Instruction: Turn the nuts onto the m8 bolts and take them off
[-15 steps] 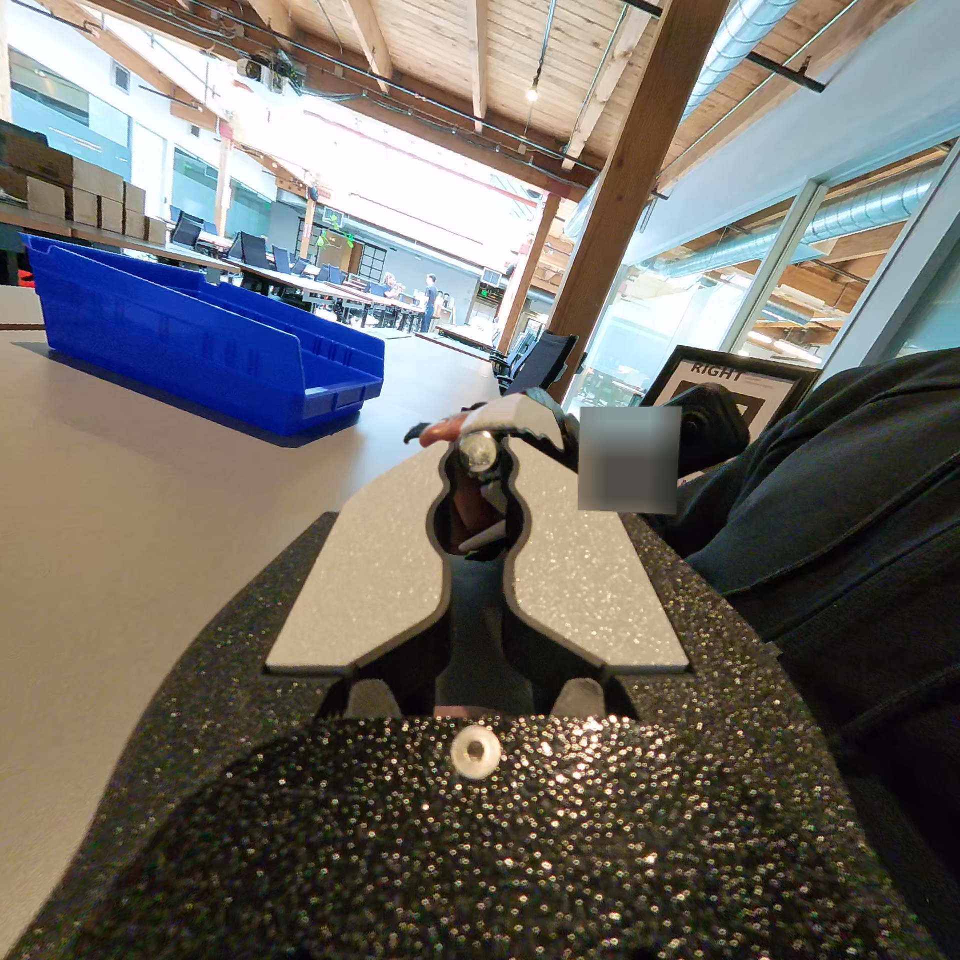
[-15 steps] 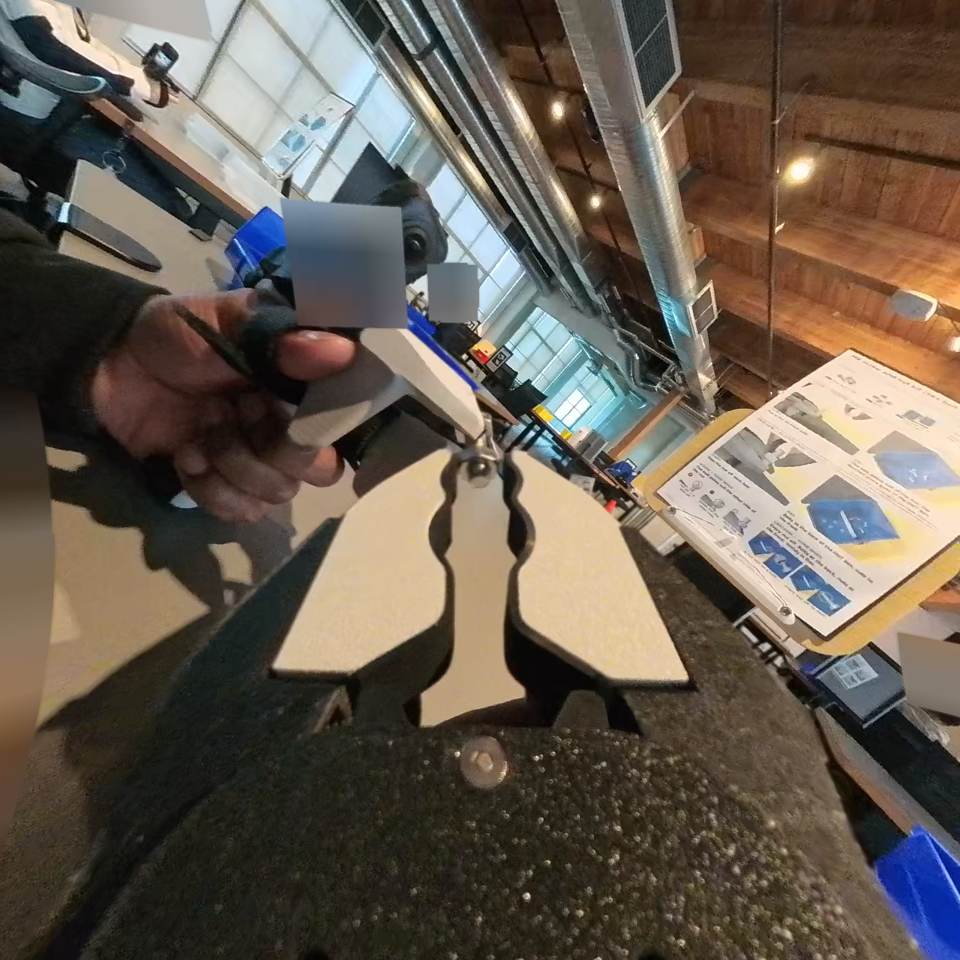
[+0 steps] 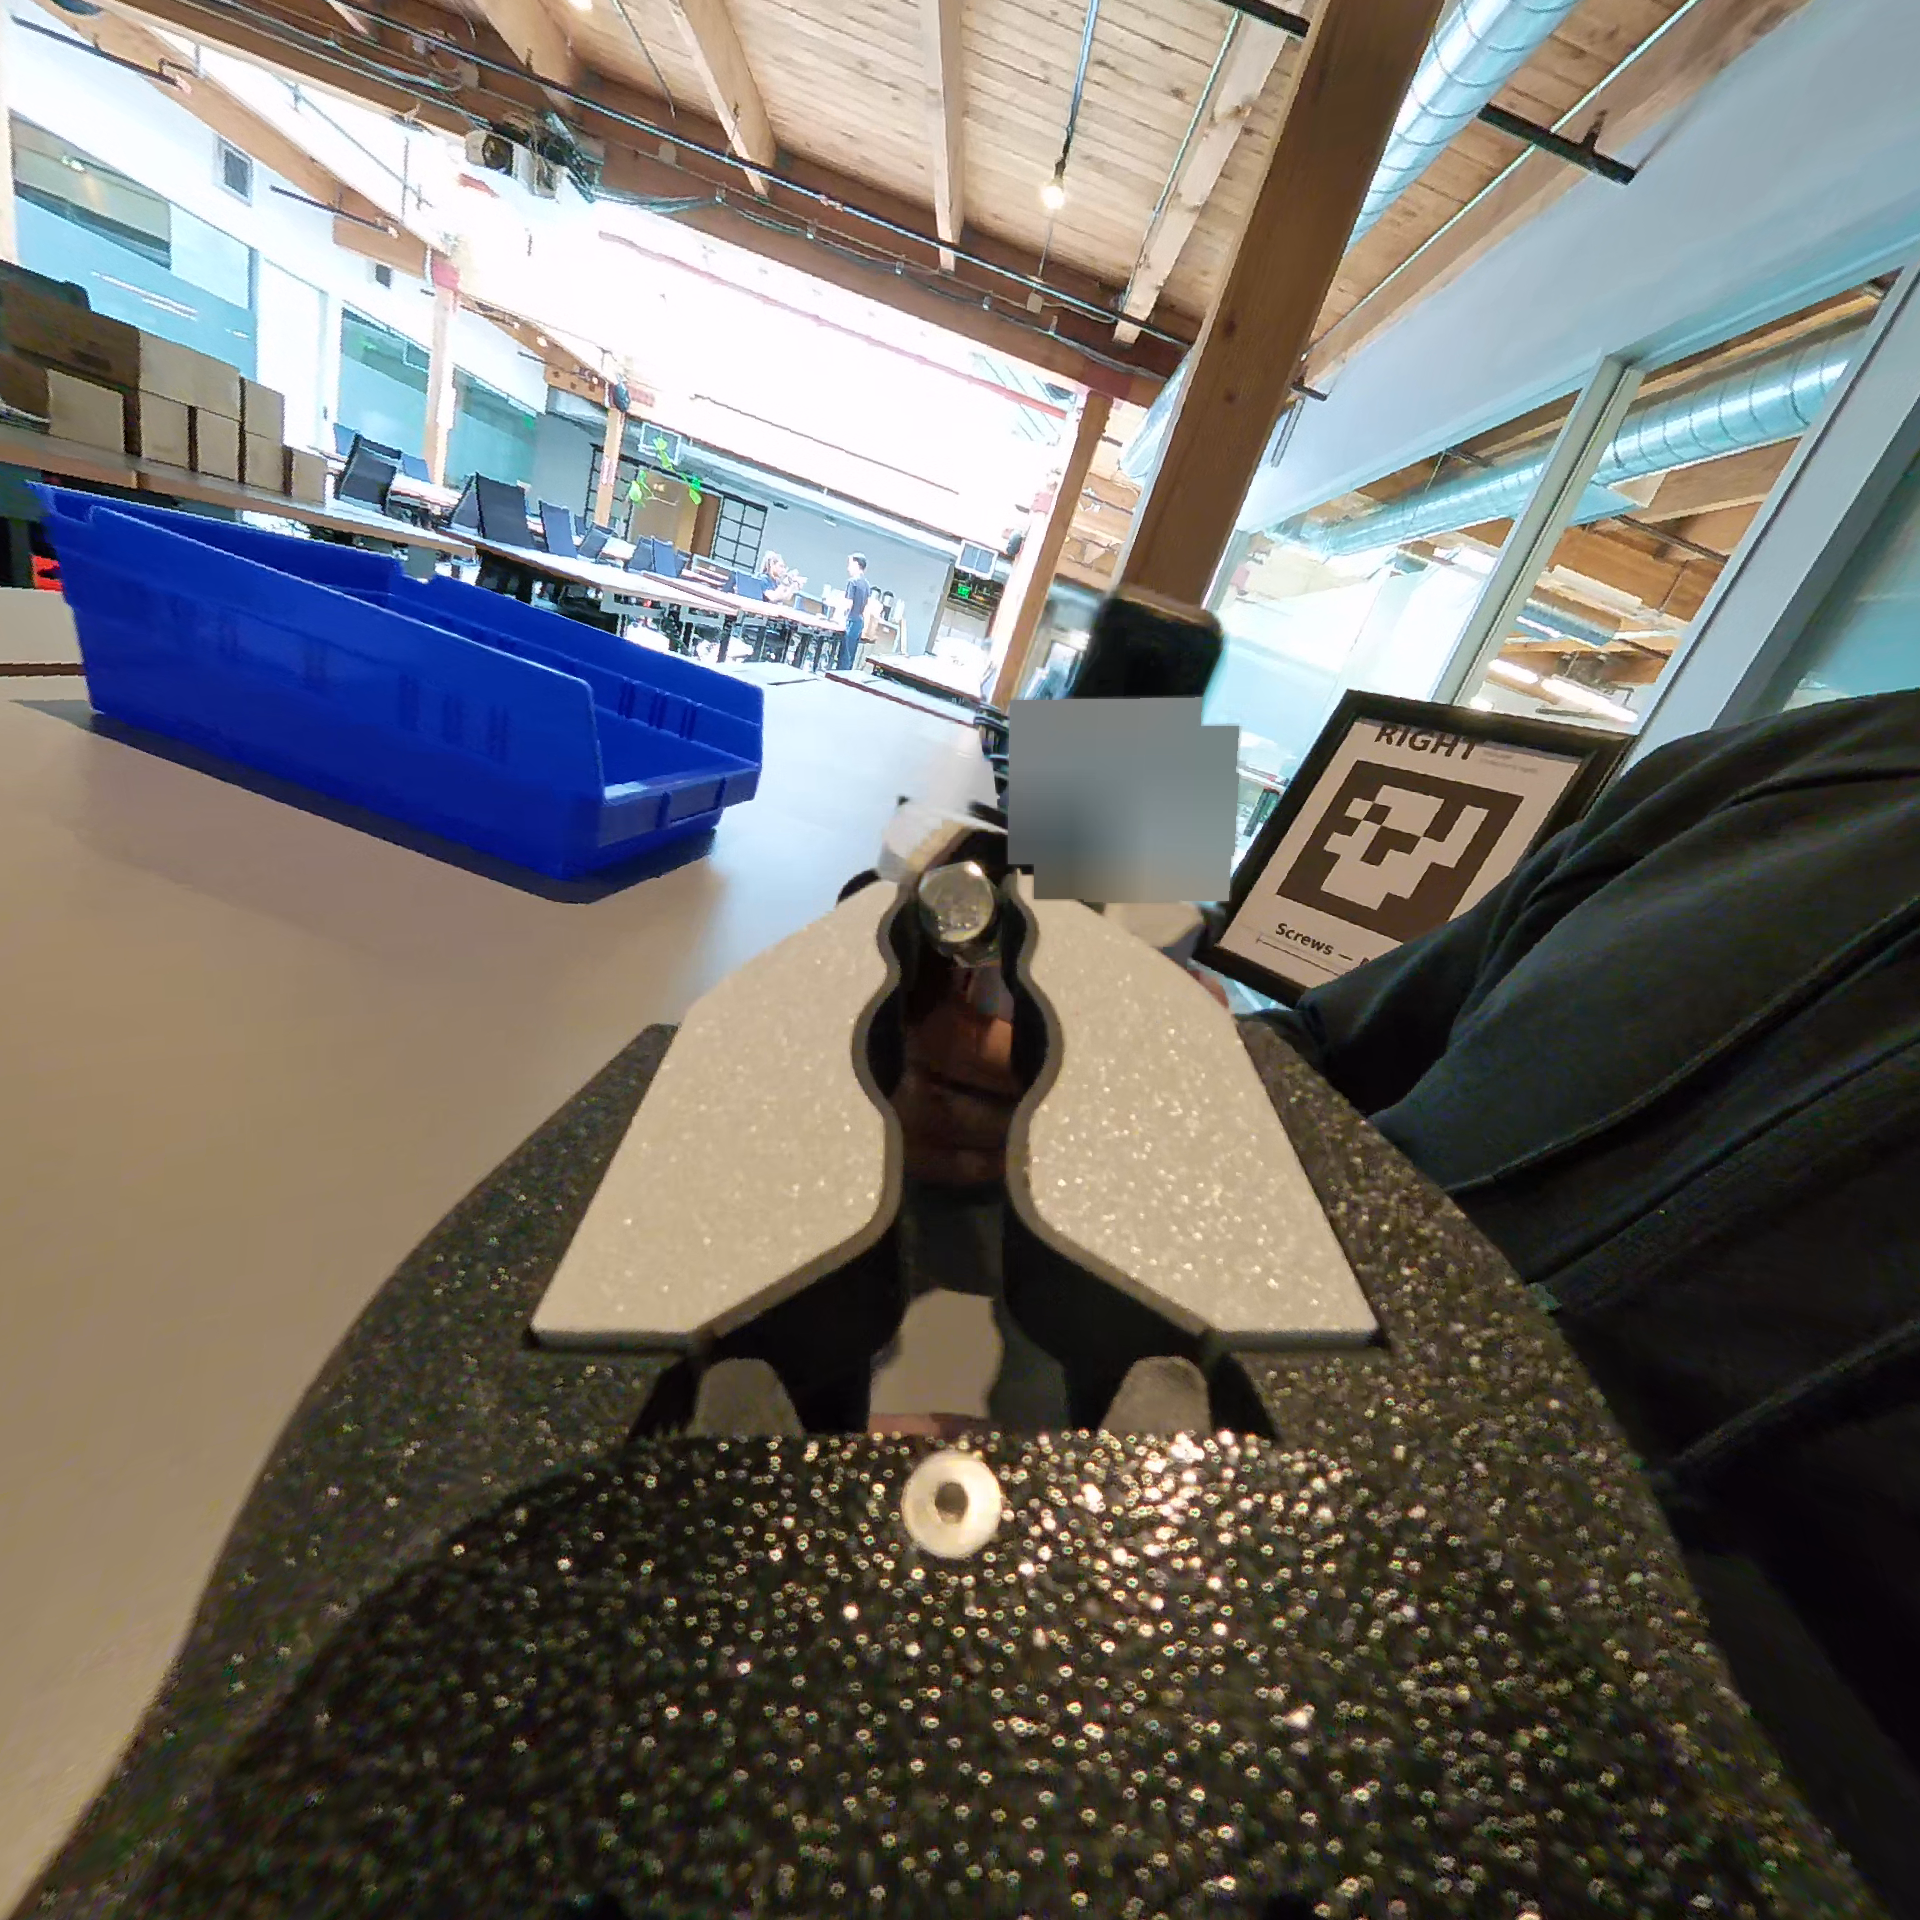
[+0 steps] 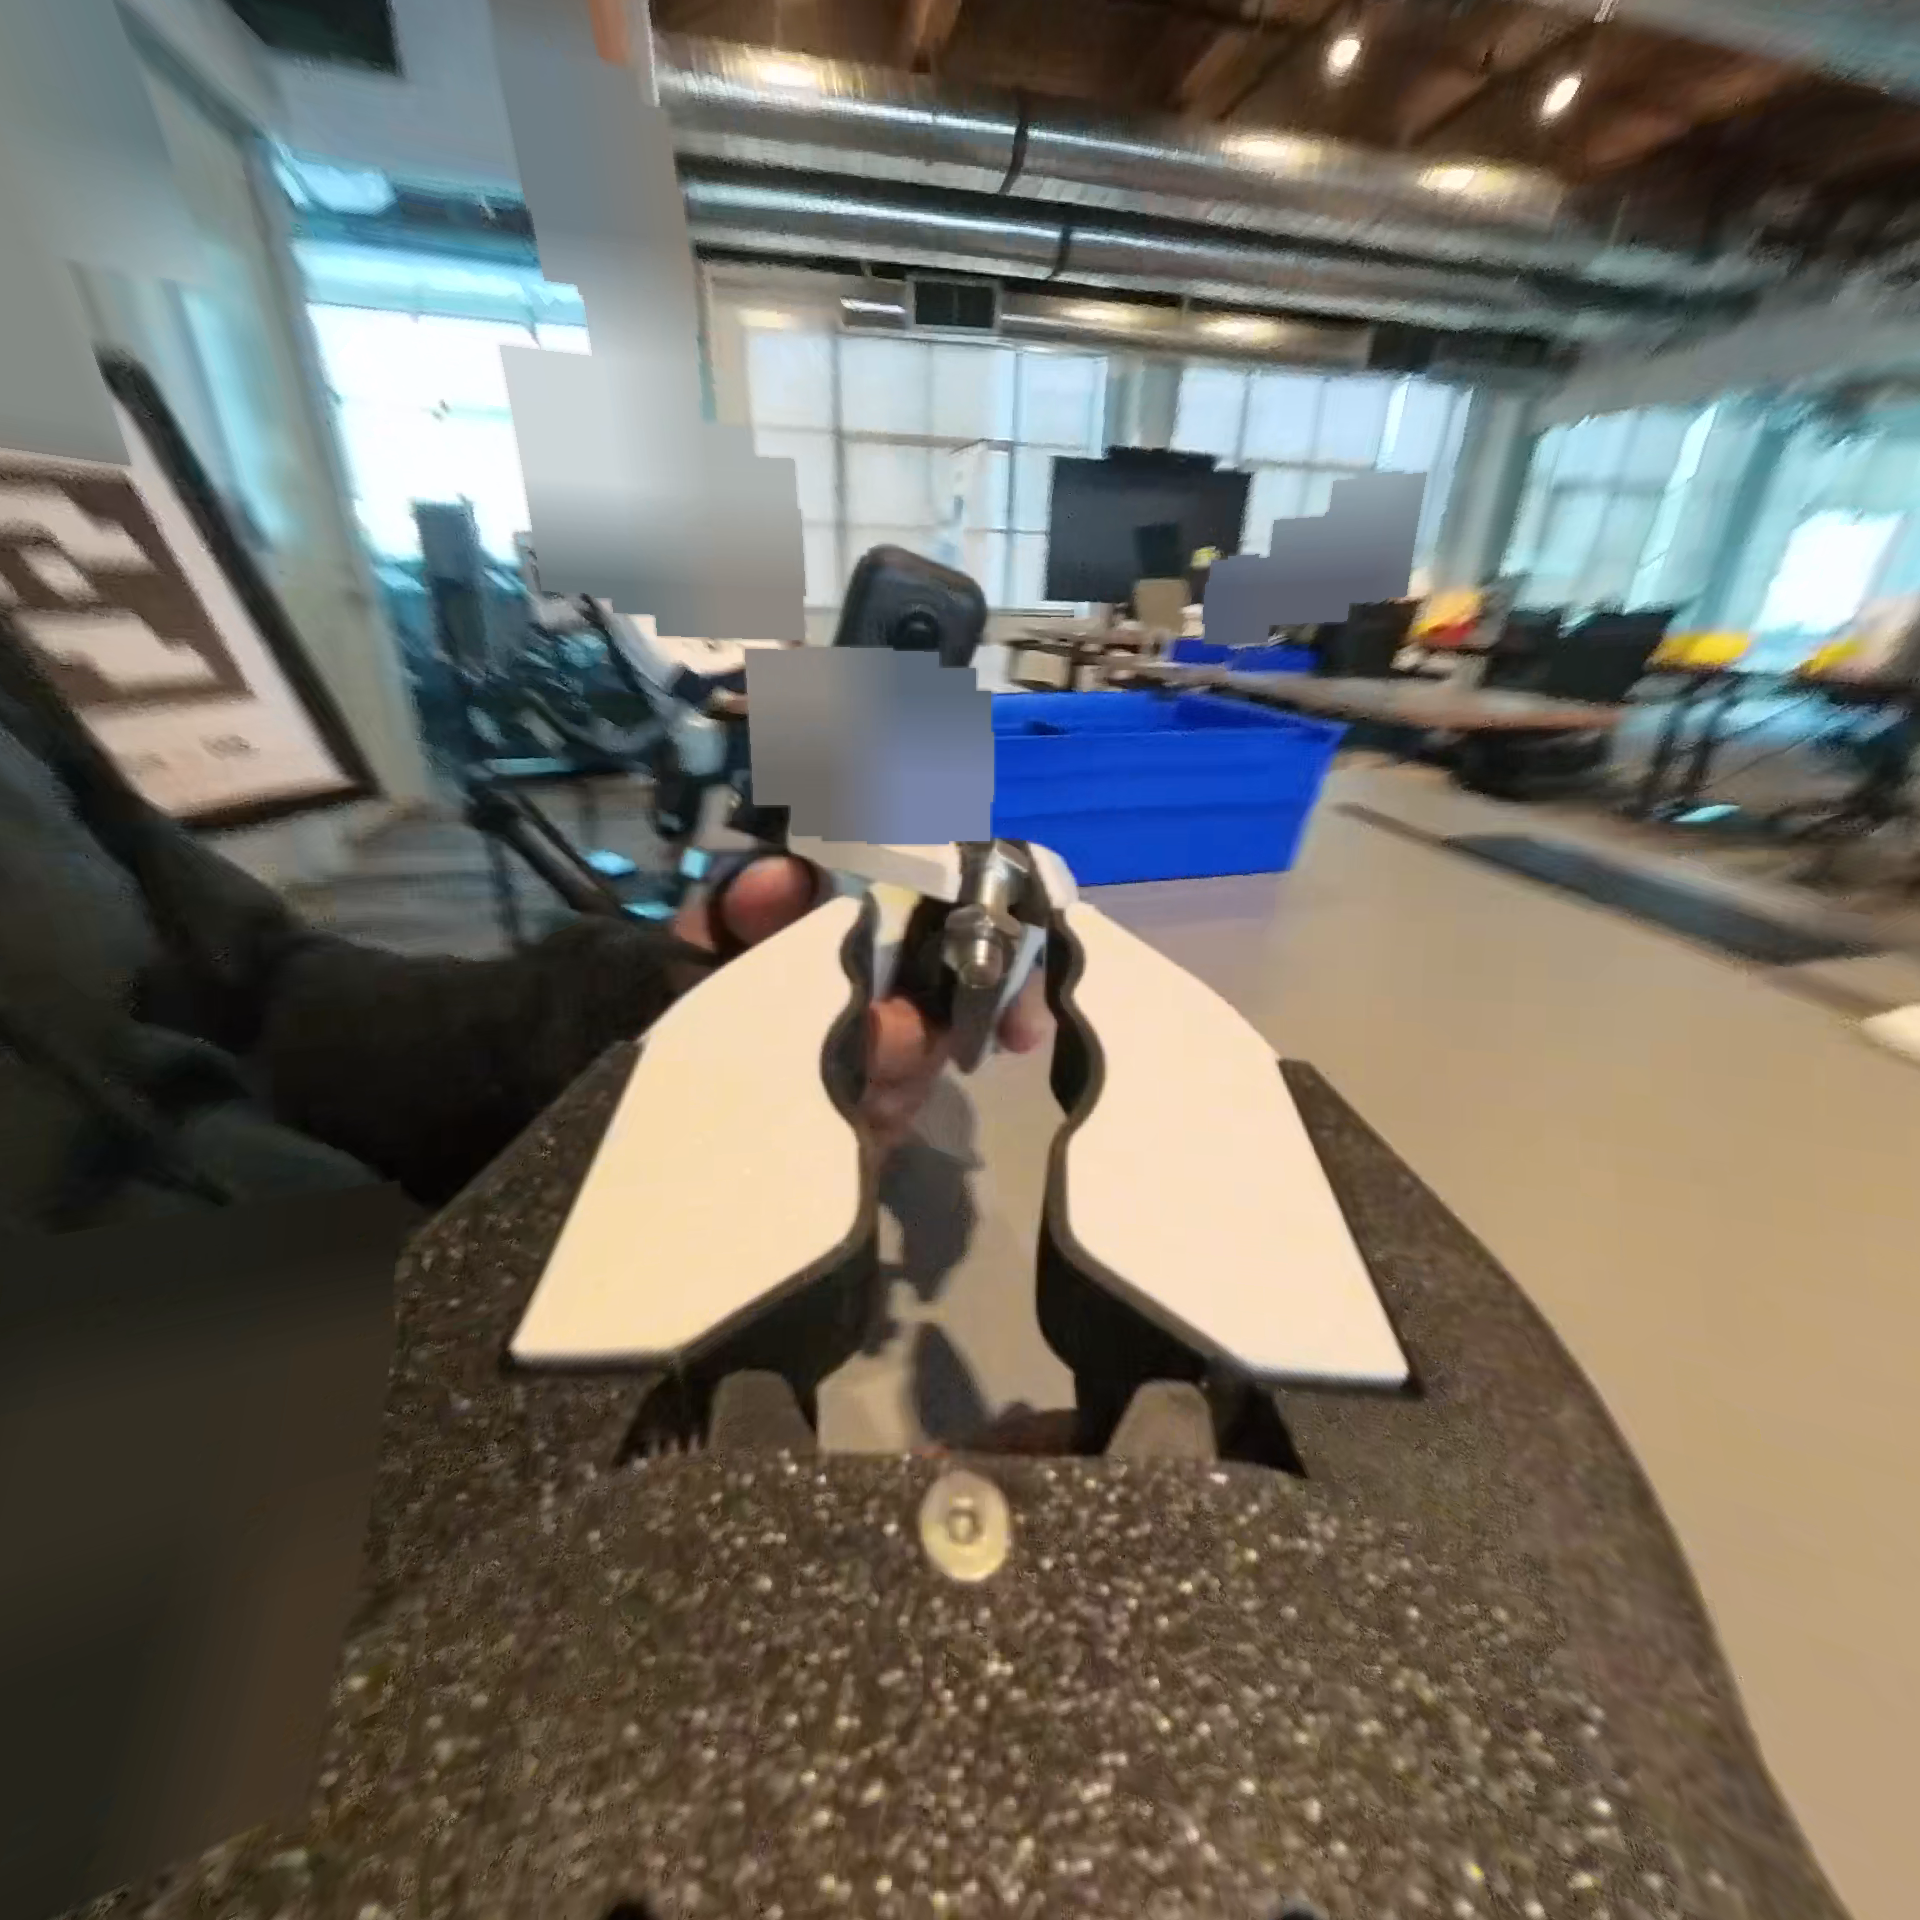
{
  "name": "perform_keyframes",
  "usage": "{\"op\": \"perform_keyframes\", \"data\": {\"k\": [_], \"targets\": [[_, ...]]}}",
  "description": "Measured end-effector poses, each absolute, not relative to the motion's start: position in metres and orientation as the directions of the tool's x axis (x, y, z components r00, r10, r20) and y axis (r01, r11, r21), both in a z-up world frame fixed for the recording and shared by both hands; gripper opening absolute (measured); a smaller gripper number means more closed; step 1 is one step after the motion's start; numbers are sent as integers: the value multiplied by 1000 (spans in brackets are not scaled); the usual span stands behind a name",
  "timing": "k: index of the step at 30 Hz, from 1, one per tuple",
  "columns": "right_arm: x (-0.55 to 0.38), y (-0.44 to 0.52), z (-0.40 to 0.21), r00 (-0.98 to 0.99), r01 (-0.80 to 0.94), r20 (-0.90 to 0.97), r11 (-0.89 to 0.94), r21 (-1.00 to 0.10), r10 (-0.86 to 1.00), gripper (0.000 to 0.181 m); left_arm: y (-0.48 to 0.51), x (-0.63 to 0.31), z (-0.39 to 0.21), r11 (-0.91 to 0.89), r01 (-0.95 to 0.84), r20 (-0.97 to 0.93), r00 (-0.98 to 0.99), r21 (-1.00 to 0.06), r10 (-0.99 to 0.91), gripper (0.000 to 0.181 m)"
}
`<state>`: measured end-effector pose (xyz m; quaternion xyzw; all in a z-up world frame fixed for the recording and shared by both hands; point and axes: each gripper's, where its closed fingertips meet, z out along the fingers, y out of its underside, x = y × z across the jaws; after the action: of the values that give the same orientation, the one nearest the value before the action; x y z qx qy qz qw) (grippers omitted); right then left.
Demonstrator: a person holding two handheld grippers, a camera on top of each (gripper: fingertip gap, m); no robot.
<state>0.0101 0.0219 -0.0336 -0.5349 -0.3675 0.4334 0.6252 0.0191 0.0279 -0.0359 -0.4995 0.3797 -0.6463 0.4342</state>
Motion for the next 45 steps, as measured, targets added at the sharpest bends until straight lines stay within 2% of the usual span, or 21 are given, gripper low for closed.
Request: {"op": "perform_keyframes", "data": {"k": [2,5,8,10,13,17,20,22,25,27,28,30,32,35,37,40,42,44,45], "targets": [[9,24,-35,460,-40,195,240,-970,866,37,29,18,-35,-344,187,325,-124,-920,-937,15],[7,28,-40,548,162,469,463,-872,693,37,30,18,-36,-350,185,332,-123,-918,-935,15],[5,32,-44,561,358,672,591,-723,483,37,31,19,-37,-365,179,348,-124,-913,-929,15],[6,33,-43,563,410,720,618,-670,406,36,31,19,-37,-366,176,348,-124,-914,-929,15],[12,35,-37,597,409,710,620,-669,373,31,31,20,-38,-365,169,348,-122,-915,-929,15],[13,37,-39,597,400,698,607,-687,396,15,31,21,-39,-366,163,350,-118,-916,-929,15],[11,36,-42,594,357,653,574,-737,470,14,31,21,-39,-366,164,351,-118,-916,-929,15],[10,35,-42,591,245,532,494,-834,606,14,30,21,-38,-360,164,343,-122,-918,-931,15],[9,30,-42,496,1,196,225,-974,846,14,27,21,-38,-347,162,328,-132,-924,-935,15],[9,28,-41,397,-106,4,50,-993,918,14,26,21,-38,-341,157,322,-133,-927,-937,15],[9,27,-41,379,-124,-26,23,-992,925,15,26,22,-39,-341,157,322,-132,-927,-937,15],[9,28,-40,421,-92,50,98,-991,906,27,27,21,-38,-345,164,327,-129,-924,-936,15],[7,27,-39,489,2,228,261,-965,842,32,30,20,-37,-355,177,336,-125,-918,-933,15],[7,30,-42,571,209,510,487,-848,643,33,32,18,-35,-371,192,352,-127,-908,-927,15],[5,32,-45,568,329,635,564,-758,522,33,33,18,-35,-374,192,355,-126,-907,-926,15],[5,32,-45,564,388,694,599,-701,448,33,32,19,-36,-371,185,353,-126,-910,-927,15],[9,35,-41,590,390,688,596,-702,423,28,32,19,-37,-369,179,351,-125,-912,-928,15],[13,36,-38,611,370,665,588,-720,429,15,31,20,-37,-362,173,345,-122,-916,-931,15],[13,36,-38,612,348,647,578,-738,456,15,30,20,-37,-360,172,343,-122,-917,-931,15]]}}
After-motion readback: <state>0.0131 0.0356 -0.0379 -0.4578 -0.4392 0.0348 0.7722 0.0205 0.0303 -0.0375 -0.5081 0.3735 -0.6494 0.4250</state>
